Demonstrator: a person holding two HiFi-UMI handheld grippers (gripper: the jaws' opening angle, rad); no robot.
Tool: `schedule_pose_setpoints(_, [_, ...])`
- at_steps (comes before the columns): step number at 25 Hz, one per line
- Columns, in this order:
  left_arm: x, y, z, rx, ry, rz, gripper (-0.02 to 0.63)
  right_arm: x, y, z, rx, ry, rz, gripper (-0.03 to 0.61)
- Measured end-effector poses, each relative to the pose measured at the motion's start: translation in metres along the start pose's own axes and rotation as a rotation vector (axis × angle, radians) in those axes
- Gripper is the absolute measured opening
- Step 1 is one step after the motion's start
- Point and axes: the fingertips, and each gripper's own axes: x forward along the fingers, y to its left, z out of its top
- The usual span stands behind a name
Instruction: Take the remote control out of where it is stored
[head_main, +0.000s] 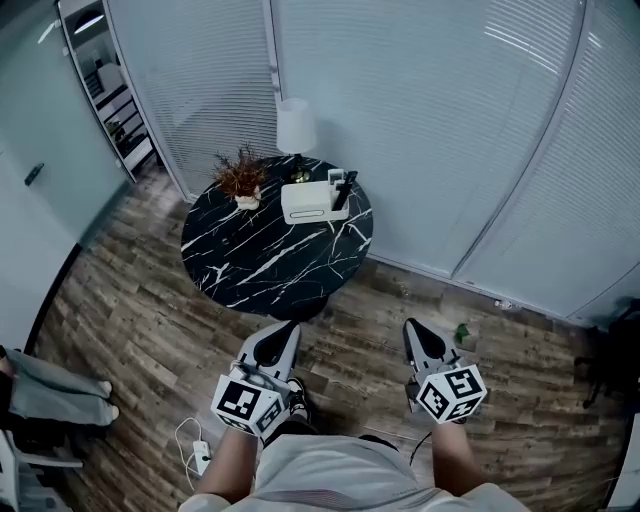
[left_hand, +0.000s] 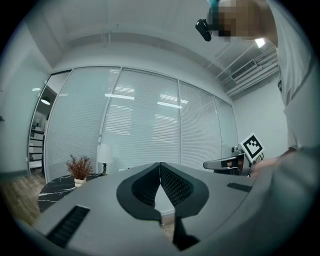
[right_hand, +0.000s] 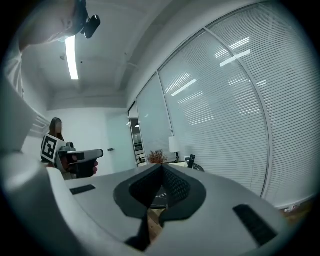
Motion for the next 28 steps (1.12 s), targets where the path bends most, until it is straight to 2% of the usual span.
schedule_pose_setpoints(11, [0.065,0.137,0.007,-0.003,0.001,-0.048,0.009,0.145,0.015,0.031,-0.086,0.051,-0.038,0.012])
schedule_pose_setpoints(18, [0.088,0.220,0.007,-0.005,0.019,-0.046,0.009,0.228,0.026,0.045,-0.087,0.037,-0.056,0.012])
schedule_pose_setpoints(22, [0.102,0.249,0.001,-0.008,0.032,-0.044,0.009,0.256,0.027,0.041,-0.081,0.049,-0.055,0.012])
schedule_pose_setpoints(28, [0.124,0.263,-0.006,-0.044,0.055,-0.041,0.009,0.281,0.008,0.035,-0.049,0.064,-0.060,0.012])
